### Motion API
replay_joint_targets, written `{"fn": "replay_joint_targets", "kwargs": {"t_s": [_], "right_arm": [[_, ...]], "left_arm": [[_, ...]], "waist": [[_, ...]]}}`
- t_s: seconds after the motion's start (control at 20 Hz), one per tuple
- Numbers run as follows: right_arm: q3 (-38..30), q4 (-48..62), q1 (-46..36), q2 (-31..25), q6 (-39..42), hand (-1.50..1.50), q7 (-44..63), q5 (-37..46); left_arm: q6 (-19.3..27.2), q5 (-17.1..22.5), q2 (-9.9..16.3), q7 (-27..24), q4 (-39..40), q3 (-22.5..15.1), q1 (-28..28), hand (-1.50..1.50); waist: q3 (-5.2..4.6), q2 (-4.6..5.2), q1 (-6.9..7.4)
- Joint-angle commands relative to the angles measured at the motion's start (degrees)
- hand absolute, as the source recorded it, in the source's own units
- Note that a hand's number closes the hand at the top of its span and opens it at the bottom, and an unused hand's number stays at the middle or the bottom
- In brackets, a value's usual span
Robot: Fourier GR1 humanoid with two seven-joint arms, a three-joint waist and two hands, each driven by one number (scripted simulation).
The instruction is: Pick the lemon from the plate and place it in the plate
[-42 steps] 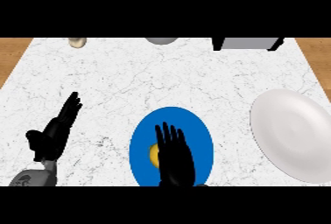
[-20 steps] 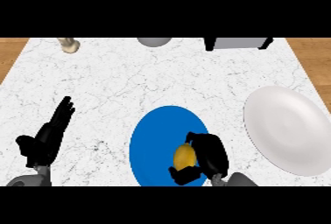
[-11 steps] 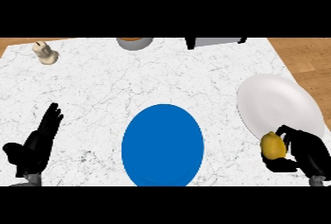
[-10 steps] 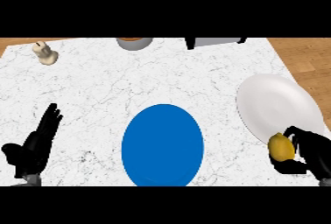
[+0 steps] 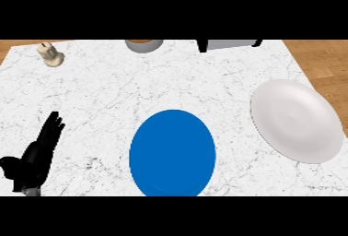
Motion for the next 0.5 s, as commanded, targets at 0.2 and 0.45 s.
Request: {"fn": "replay_joint_targets", "kwargs": {"t_s": [0.2, 0.45], "right_arm": [[-22.38, 3.84, 11.91, -4.42, 7.43, 1.50, -25.39, -17.82], [-29.18, 0.13, 17.66, -1.27, 13.15, 1.50, -25.67, -21.09]], "left_arm": [[-1.36, -0.21, -0.47, 1.53, -1.46, -1.74, -1.40, 0.00], [-1.84, -1.61, -0.61, 3.04, -1.91, -2.85, -3.32, 0.00]], "waist": [[-0.27, 0.56, 3.22], [-0.37, 1.15, 6.42]]}}
